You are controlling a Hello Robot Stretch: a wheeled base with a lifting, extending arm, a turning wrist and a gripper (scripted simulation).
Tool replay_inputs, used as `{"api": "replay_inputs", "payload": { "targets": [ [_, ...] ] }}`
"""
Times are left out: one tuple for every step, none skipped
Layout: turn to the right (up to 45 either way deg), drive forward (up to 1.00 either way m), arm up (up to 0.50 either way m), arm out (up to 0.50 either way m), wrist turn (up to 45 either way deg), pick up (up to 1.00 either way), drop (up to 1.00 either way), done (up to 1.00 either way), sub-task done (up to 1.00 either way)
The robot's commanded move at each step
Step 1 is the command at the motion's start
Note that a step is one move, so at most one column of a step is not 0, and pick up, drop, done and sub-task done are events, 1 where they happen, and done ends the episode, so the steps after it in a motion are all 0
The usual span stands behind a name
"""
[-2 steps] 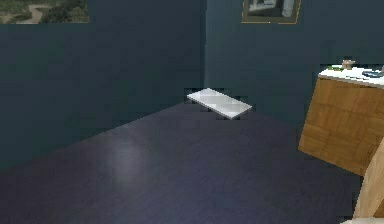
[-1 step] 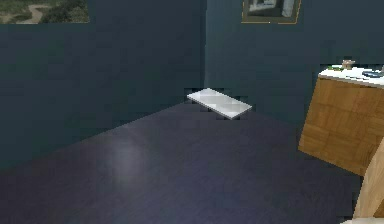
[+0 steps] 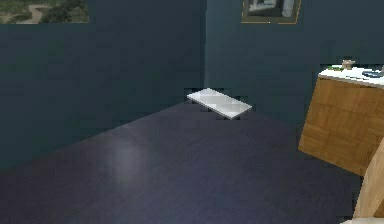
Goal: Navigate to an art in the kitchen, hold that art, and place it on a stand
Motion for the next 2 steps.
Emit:
{"api": "replay_inputs", "payload": {
  "targets": [
    [0.0, 0.0, -0.28, 0.0, 0.0, 0.0, 0.0, 0.0, 0.0],
    [0.0, 0.0, 0.0, 0.0, 0.0, 1.0, 0.0, 0.0, 0.0]
  ]
}}
